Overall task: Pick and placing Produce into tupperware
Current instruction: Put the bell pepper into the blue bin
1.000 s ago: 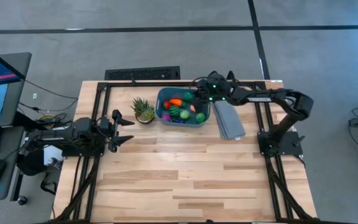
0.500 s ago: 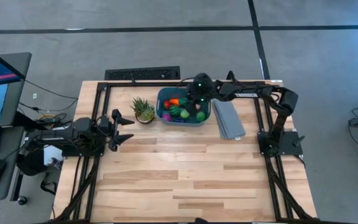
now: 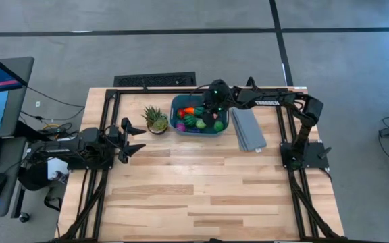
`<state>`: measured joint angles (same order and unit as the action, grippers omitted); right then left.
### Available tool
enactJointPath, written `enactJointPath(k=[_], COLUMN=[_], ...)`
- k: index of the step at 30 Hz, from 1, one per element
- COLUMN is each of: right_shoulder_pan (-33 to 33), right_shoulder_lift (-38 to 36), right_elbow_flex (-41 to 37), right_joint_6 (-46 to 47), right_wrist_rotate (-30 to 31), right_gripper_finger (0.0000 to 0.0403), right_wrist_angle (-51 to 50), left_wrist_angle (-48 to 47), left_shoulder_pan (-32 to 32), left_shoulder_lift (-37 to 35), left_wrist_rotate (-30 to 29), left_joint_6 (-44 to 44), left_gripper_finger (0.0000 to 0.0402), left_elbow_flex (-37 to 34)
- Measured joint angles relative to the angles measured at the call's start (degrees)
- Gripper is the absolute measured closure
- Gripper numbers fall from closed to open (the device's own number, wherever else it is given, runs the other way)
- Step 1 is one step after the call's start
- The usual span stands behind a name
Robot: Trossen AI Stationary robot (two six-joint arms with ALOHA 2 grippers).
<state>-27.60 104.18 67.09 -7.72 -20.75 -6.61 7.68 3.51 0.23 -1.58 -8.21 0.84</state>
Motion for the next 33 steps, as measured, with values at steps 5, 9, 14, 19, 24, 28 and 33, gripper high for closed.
enactJointPath(k=[5, 9, 14, 19, 24, 28, 33], right_shoulder_pan=[0.3, 0.2, 0.24, 0.24, 0.2, 0.08, 0.11], right_shoulder_lift=[0.0, 0.0, -0.04, -0.07, -0.89, -0.9, -0.89], right_elbow_flex=[-0.03, -0.04, -0.07, -0.06, 2.3, 5.31, 5.7], right_joint_6=[-0.93, -0.93, -0.44, -0.27, -1.33, -1.81, -1.82], right_wrist_rotate=[-0.17, -0.13, -0.27, -0.38, -0.39, -0.42, -0.37], right_gripper_finger=[0.0142, 0.0142, 0.0142, 0.0142, 0.0142, 0.0141, 0.0127], right_wrist_angle=[-1.01, -1.58, -1.85, -2.3, -5.93, -9.28, -10.09], left_wrist_angle=[-0.04, -0.25, -0.63, -0.77, -1.09, -1.07, -1.03], left_shoulder_pan=[0.0, 0.0, 0.0, 0.0, 0.01, 0.02, 0.02], left_shoulder_lift=[0.0, 0.0, 0.0, 0.0, 0.0, 0.0, 0.0], left_wrist_rotate=[0.0, 0.0, 0.02, 0.02, 0.04, 0.04, 0.2], left_joint_6=[0.0, 0.0, 0.0, 0.04, 0.11, 0.11, 0.09], left_gripper_finger=[0.0113, 0.0113, 0.0113, 0.0113, 0.0113, 0.0113, 0.0113], left_elbow_flex=[0.0, 0.0, 0.0, 0.0, 0.0, 0.0, 0.0])
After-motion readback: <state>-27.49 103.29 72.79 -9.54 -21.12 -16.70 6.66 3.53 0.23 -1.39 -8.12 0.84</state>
